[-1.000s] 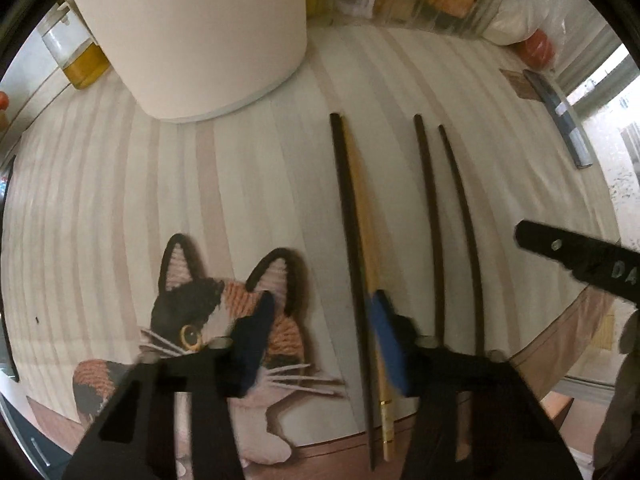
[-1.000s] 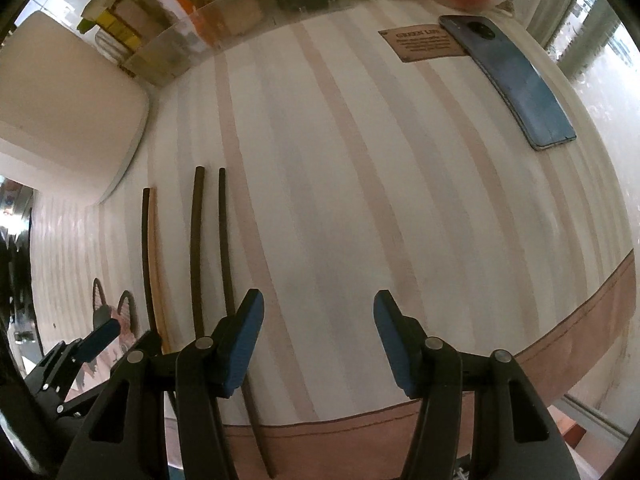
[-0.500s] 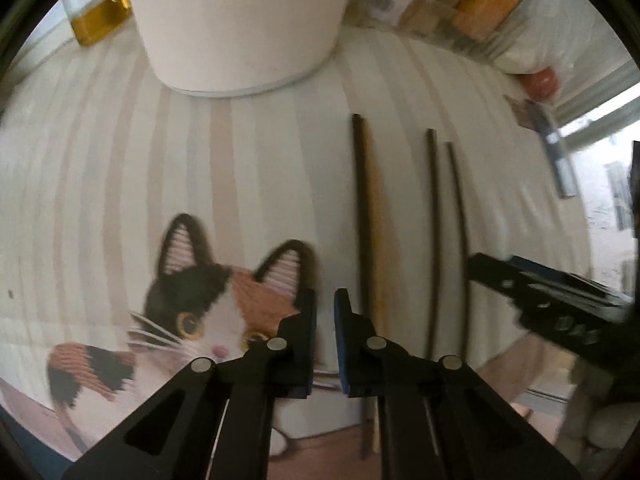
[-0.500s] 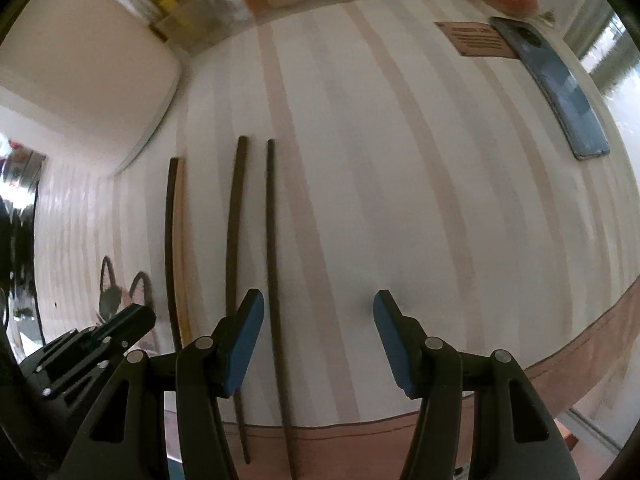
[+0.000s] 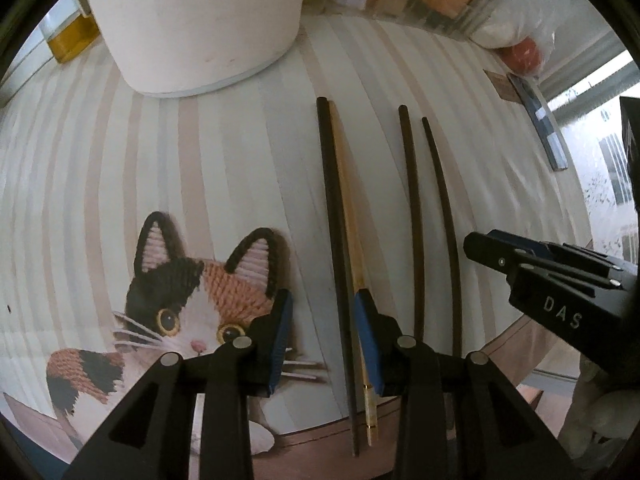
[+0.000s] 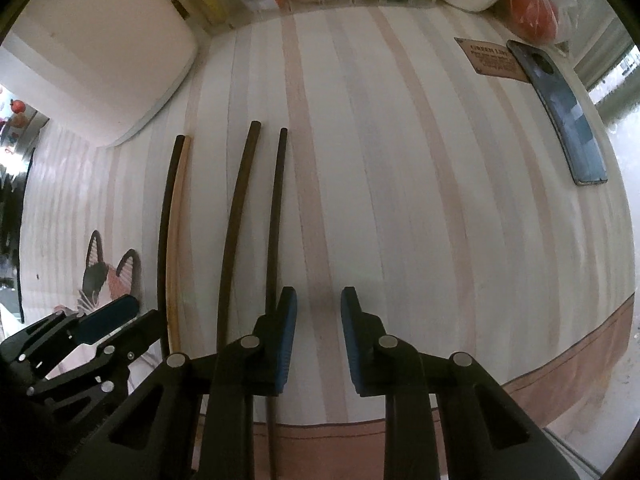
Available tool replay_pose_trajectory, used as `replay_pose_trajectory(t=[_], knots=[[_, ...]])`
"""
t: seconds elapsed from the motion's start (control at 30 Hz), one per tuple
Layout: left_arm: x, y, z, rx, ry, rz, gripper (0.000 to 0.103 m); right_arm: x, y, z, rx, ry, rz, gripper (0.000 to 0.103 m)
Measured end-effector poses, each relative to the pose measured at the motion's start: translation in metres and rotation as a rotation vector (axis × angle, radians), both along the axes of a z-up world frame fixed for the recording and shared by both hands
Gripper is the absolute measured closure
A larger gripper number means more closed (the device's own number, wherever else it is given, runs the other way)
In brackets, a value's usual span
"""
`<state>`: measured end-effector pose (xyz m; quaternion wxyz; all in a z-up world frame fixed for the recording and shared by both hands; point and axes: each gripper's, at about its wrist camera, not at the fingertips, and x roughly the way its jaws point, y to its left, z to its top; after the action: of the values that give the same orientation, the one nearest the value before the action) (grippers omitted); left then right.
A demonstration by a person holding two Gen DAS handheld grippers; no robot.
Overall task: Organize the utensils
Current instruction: 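Grasp a dark chopstick with the left tool while the right grasps another dark one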
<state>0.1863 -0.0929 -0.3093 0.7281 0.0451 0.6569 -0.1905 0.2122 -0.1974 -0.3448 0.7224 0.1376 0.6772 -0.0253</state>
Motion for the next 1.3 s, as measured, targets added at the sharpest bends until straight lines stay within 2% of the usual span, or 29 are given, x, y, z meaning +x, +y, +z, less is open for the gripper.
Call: replay_pose_trajectory(t=[0.03,0.07,0.2,0.3,0.5,0.53,0.6,0.63,0.73,0.8,0.9,1.07,1.17,1.23,1.3], knots=[[0.000,-0.002,0.000,0.006,-0.004,-0.006,0.074,0.000,-0.001,0.001,0.003,0.001,-0.004,0.079],[0.000,-0.005,0.000,0.011,-0.011,-0.017,0.072,-0.002,-0.020,0.000,0.006,0.002,-0.004,0.079],[0.004,-0.008,-0.002,0.029,-0.029,-0.011,0.069,-0.001,-0.034,0.001,0.010,0.005,-0.010,0.079],[0.006,-0.008,-0.004,0.048,-0.035,-0.008,0.074,0.000,-0.042,0.000,0.012,0.010,-0.009,0.079],[0.005,-0.023,-0.010,0.100,-0.053,-0.043,0.074,-0.006,-0.044,-0.003,0.011,0.011,-0.016,0.079],[0.005,-0.024,-0.011,0.106,-0.057,-0.044,0.075,-0.005,-0.045,-0.003,0.010,0.012,-0.016,0.079],[0.006,-0.023,-0.012,0.141,-0.075,-0.032,0.092,-0.004,-0.042,-0.003,0.003,0.014,-0.012,0.079],[0.008,-0.021,-0.013,0.144,-0.077,-0.021,0.097,-0.004,-0.042,-0.002,-0.004,0.015,-0.007,0.079],[0.016,-0.008,-0.015,0.160,-0.083,0.044,0.099,-0.002,-0.032,-0.004,-0.022,0.011,0.016,0.079],[0.022,0.004,-0.016,0.166,-0.078,0.097,0.099,-0.002,-0.027,-0.005,-0.055,0.003,0.031,0.094],[0.029,0.026,-0.019,0.179,-0.059,0.190,0.099,-0.003,-0.030,-0.006,-0.060,0.013,0.047,0.103],[0.030,0.044,-0.022,0.150,-0.014,0.254,0.099,-0.007,-0.049,-0.009,-0.012,0.090,0.046,0.103],[0.030,0.054,-0.024,0.135,-0.004,0.248,0.097,-0.007,-0.059,-0.006,0.121,0.086,-0.009,0.102],[0.033,0.056,-0.024,0.129,-0.005,0.246,0.096,-0.002,-0.055,0.000,0.123,0.065,0.008,0.097],[0.030,0.062,-0.023,0.128,-0.013,0.234,0.095,0.003,-0.047,0.000,0.136,0.049,0.022,0.080]])
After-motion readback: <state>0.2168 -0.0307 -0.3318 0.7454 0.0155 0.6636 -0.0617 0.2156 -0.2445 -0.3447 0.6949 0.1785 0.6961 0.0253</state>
